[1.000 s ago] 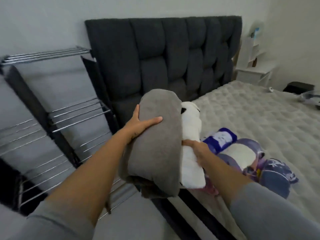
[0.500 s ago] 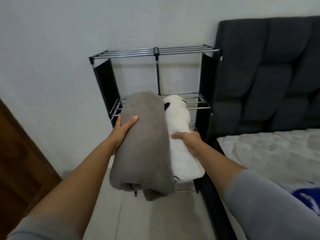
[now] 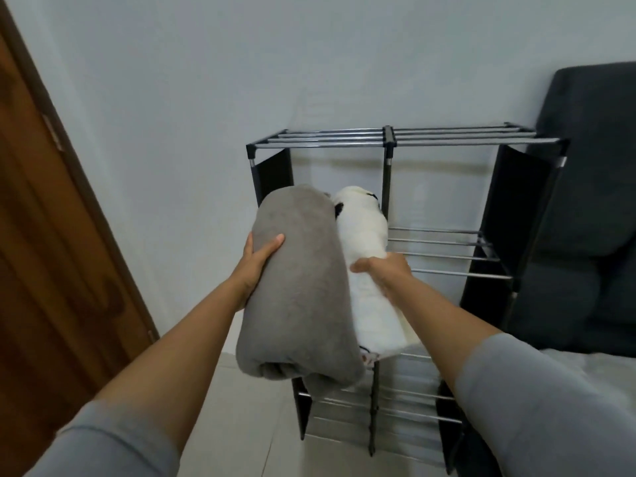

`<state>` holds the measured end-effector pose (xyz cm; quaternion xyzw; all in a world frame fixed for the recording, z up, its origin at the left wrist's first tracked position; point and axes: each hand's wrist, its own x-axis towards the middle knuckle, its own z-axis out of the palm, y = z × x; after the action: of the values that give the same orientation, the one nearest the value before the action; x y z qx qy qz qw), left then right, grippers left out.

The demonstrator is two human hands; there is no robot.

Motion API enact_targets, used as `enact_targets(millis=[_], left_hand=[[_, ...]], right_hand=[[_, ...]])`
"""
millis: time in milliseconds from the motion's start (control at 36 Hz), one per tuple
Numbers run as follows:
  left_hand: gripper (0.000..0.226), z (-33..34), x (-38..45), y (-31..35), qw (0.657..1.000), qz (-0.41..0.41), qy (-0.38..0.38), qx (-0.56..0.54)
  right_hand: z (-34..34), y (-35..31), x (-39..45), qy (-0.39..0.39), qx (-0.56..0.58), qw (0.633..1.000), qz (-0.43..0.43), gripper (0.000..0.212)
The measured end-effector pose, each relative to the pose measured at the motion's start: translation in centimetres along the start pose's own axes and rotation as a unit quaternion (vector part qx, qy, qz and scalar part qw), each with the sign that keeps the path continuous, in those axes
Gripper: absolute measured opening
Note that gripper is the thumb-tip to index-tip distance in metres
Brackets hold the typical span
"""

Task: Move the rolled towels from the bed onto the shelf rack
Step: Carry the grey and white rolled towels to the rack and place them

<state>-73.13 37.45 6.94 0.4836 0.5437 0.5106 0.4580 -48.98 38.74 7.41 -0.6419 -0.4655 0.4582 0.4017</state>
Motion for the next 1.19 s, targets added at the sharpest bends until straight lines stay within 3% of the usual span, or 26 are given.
enact_targets(millis=[167, 361, 500, 583, 694, 944, 1194], left_hand=[[0.107, 0.3, 5.2, 1.9, 1.0, 0.008, 0.012, 0.015], [0.121, 0.4, 10.0, 2.7, 1.0, -0.009, 0.001, 0.016], [0.11, 0.7, 12.3, 3.3, 0.999, -0.002, -0.009, 0.034], [0.124, 0.4, 14.3, 3.5, 0.998, -0.002, -0.022, 0.051], [0.126, 0.0, 17.1, 3.5, 0.998, -0.003, -0.021, 0.058], [0.098, 0.5, 22.5, 2.9, 0.998, 0.002, 0.005, 0.064], [0.1, 1.8, 26.9, 1.8, 0.997, -0.023, -0.035, 0.058]], right_hand=[[1.1, -2.9, 5.1, 0.014, -0.045, 0.999, -0.008, 0.086], [1.9, -5.0, 8.3, 0.047, -0.086, 0.995, -0.002, 0.073], [3.0, -6.0, 9.6, 0.073, -0.097, 0.992, 0.013, 0.071], [4.0, -6.7, 10.6, 0.096, -0.106, 0.99, 0.017, 0.066], [5.1, -8.0, 12.0, 0.121, -0.126, 0.984, 0.024, 0.062], [6.8, -10.2, 15.3, 0.187, -0.15, 0.971, 0.026, 0.055], [7.5, -10.2, 18.3, 0.197, -0.176, 0.962, 0.064, 0.052]])
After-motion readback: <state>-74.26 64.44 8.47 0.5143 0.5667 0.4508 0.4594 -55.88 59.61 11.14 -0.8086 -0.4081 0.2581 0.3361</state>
